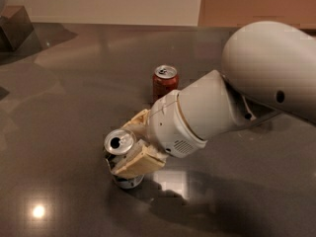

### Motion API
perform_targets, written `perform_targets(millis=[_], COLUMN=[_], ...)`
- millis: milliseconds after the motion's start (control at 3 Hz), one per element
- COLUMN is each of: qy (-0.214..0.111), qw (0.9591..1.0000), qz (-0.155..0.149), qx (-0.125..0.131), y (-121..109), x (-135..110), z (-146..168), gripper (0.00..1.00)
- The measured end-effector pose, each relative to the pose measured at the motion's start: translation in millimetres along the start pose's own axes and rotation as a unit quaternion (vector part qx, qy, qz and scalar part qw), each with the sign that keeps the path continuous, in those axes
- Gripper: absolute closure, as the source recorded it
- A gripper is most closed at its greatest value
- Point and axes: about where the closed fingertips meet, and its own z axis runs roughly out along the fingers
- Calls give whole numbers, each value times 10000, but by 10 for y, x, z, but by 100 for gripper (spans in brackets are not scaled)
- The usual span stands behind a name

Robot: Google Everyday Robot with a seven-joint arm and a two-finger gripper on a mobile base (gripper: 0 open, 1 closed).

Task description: Knock 7up can over

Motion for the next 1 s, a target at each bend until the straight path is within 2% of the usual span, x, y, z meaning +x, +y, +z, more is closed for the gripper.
perform_targets(millis=[333, 667, 1000], qy=[101, 494, 1270], qw=[9999, 9988, 9917], qz=[46, 1, -188], qx=[-18, -63, -110], y=[-79, -161, -191], x=[-4, -33, 4], z=[-145, -318, -497], gripper=[87, 100, 100])
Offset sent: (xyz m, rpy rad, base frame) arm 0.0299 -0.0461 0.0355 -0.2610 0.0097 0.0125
